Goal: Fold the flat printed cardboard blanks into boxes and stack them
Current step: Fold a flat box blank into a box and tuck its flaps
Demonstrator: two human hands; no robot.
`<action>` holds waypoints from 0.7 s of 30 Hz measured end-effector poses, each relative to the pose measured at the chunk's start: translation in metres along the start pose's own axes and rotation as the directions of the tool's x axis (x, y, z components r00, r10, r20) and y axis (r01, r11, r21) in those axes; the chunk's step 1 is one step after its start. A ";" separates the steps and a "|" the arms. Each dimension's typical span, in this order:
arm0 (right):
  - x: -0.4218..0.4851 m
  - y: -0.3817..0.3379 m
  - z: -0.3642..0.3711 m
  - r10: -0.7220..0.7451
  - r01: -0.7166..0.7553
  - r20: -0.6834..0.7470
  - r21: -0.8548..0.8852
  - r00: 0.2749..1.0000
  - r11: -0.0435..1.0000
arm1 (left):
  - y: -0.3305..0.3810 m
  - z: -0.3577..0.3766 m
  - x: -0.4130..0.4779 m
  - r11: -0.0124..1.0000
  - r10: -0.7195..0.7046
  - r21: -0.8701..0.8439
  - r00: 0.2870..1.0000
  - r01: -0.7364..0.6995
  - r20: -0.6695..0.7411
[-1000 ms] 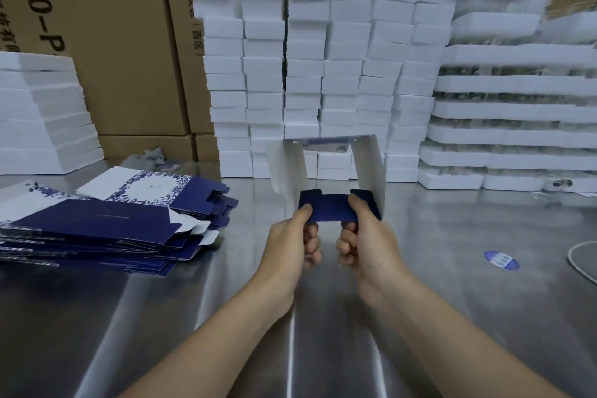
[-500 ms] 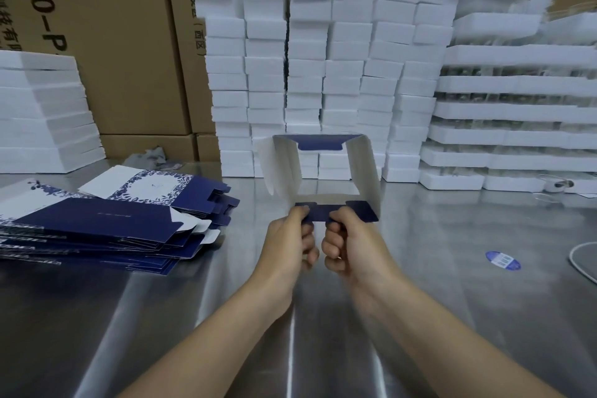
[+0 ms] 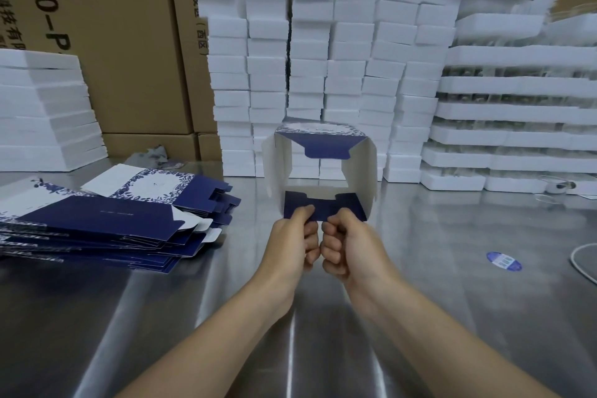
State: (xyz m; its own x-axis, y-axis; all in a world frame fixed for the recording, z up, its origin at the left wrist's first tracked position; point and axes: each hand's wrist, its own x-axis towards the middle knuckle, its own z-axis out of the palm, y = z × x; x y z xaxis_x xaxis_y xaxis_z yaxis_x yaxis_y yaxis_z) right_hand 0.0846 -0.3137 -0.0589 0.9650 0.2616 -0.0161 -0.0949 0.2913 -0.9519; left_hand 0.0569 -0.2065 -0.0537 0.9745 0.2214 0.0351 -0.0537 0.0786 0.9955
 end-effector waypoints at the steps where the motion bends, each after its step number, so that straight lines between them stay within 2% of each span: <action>1: -0.001 0.000 0.001 -0.004 0.004 -0.005 -0.009 1.000 1.000 | -0.001 0.000 0.000 1.000 0.007 0.014 1.000 -0.008 0.012; 6: -0.003 -0.002 0.001 0.016 -0.016 -0.010 -0.053 1.000 0.998 | 0.000 0.003 -0.002 0.997 0.044 0.058 0.998 -0.046 0.033; 11: -0.004 -0.002 0.003 0.045 -0.045 -0.056 0.000 0.997 0.999 | -0.002 0.004 0.000 0.997 0.041 0.061 0.999 -0.040 -0.010; 21: -0.004 -0.004 0.002 0.071 -0.081 -0.110 -0.092 0.991 0.992 | -0.005 0.004 0.001 0.994 0.060 0.091 0.996 -0.054 -0.062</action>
State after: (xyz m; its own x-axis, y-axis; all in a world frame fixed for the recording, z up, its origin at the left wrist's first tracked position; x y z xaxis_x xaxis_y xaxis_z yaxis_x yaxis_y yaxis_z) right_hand 0.0806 -0.3143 -0.0544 0.9769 0.1785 -0.1172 -0.1501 0.1833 -0.9715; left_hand 0.0595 -0.2108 -0.0585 0.9542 0.2857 0.0889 -0.0862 -0.0220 0.9960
